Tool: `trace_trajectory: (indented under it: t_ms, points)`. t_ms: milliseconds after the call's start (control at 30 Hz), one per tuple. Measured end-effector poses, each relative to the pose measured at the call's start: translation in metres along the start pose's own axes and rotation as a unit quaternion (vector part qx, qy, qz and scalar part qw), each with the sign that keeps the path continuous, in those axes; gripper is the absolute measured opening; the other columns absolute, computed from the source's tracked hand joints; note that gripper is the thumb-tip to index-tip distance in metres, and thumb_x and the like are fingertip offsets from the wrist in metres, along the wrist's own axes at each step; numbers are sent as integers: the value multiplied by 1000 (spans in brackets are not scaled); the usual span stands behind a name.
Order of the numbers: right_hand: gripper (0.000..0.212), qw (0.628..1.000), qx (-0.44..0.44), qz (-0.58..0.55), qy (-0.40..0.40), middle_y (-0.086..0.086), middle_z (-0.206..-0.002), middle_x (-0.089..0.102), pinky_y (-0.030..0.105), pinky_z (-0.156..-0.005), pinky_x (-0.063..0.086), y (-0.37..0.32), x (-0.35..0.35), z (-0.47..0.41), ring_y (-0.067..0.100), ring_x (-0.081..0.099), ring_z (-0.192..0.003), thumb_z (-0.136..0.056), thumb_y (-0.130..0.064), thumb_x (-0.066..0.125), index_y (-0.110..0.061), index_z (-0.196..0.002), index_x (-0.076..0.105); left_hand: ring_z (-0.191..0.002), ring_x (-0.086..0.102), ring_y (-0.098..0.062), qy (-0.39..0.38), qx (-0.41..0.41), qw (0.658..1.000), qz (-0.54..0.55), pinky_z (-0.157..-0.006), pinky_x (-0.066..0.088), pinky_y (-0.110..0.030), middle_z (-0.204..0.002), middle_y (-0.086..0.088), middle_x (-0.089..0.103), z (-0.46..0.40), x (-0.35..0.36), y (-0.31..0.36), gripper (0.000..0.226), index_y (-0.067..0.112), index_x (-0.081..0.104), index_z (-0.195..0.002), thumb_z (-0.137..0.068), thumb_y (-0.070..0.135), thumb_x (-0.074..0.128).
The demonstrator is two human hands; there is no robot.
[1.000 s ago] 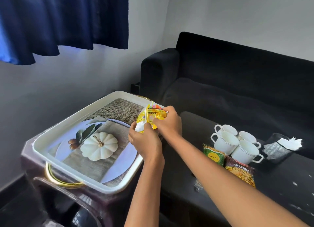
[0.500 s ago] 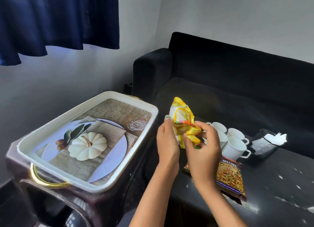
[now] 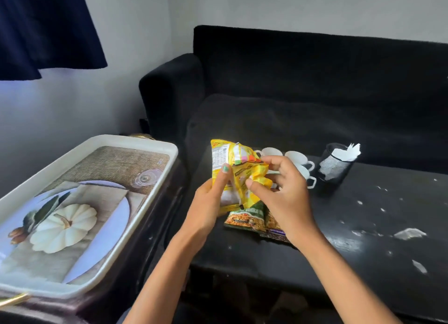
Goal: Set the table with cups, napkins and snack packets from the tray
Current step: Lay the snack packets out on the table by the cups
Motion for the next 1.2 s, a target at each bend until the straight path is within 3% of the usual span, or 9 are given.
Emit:
trace_trajectory:
  t_ms: [100,233,433,567,700,800,1000,1200]
  points:
    - [33,996,56,-57,-35,-4,-100,70,20,-70,55,9,-14,2,7,68,-87,-74,-14,78,-26,-100,61,-92,73,-15,-21,-3,1000,-17,-76,58,-24,-99,0,76,-1,3,-4,60,23,70,-107,-74,69,51]
    - [14,974,141,-167,-50,-5,-81,70,25,-62,52,18,-32,6,7,66,-75,-78,-35,70,-25,-87,69,-90,73,-15,-25,2,999,-47,-77,56,-26,-98,4,76,-1,5,-8,57,24,69,-106,-71,68,57]
    - [8,976,159,-131,-74,-5,-75,71,20,-56,52,22,-54,6,9,66,-68,-86,-23,65,-19,-85,72,-90,73,-18,-38,0,998,-57,-79,57,-34,-99,2,76,0,9,-14,49,26,71,-103,-69,62,64]
    - [7,989,111,-37,-94,-7,-75,73,16,-63,52,19,-58,4,3,66,-71,-85,-21,67,-23,-82,74,-86,74,-17,-16,14,998,-65,-71,59,-26,-95,3,76,-1,6,-16,46,29,72,-97,-66,61,67]
    - [9,991,64,50,-109,-8,-76,73,18,-71,51,17,-56,5,1,63,-71,-84,-12,68,-17,-81,74,-85,74,-19,6,13,997,-70,-70,59,-28,-93,1,77,-3,-2,-17,43,22,72,-97,-66,52,71]
    - [14,992,53,63,-93,-9,-72,70,18,-68,51,17,-54,5,2,62,-68,-85,-9,66,-18,-76,70,-82,74,-18,9,10,998,-60,-62,57,-21,-90,0,77,-2,-3,-17,41,21,72,-96,-66,49,72]
    - [12,995,38,79,-53,-12,-72,63,8,-64,44,19,-56,4,-4,57,-68,-88,-7,57,-12,-80,64,-76,74,-19,-8,1,999,-35,-57,57,-22,-88,-3,77,-2,-1,-12,42,18,74,-91,-62,48,74]
    - [11,992,0,124,-26,-10,-72,55,10,-60,40,20,-62,1,-3,48,-64,-94,-11,50,-11,-84,55,-80,75,-22,-48,-9,998,-38,-62,59,-23,-91,-4,77,-2,-3,-13,33,23,76,-88,-63,45,74]
Point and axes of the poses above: each hand's wrist, its own z-axis away from the middle knuckle, its own x-axis out of the palm, y = z × x, the point moved 3 cm from there along -z, towards the middle knuckle
